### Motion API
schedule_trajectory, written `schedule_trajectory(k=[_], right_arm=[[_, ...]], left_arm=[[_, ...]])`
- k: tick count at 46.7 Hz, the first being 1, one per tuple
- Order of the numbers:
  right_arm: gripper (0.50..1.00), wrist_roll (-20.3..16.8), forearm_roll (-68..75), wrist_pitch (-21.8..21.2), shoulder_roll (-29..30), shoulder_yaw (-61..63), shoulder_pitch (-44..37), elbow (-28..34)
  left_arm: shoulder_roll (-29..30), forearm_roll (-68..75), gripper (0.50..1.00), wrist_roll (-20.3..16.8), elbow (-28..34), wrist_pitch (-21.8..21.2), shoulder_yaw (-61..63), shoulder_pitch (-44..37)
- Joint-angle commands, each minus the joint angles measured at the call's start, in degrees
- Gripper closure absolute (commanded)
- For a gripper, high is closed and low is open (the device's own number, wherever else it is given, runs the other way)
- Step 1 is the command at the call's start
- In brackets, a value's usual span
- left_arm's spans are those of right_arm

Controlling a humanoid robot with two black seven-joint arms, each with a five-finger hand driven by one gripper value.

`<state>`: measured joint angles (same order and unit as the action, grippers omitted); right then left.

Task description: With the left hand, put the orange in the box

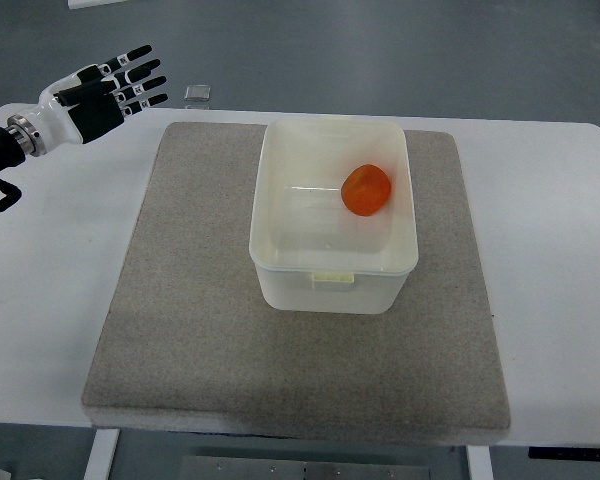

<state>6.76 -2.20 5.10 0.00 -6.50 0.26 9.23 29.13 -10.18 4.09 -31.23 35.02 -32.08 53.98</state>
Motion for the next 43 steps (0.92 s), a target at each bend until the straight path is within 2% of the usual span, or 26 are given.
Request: schedule_trajectory(k=[1, 21, 43], right_arm=[[0.568, 0.0, 0.0, 0.0, 0.0, 0.0, 0.0, 0.0], [0.568, 0.0, 0.0, 0.0, 0.0, 0.0, 0.0, 0.0], [0.568, 0.4, -0.4, 0.4, 0.0, -0.4, 0.0, 0.2]], left_arm=[[-0.2, -1.2, 0.508, 0.1, 0.2, 0.0, -0.5, 0.3], [-3.6, -6.2, 0.508, 0.2, 1.9, 0.0, -4.0, -0.3], [-4.3, -6.2, 0.508, 0.2, 2.2, 0.0, -4.1, -0.3]])
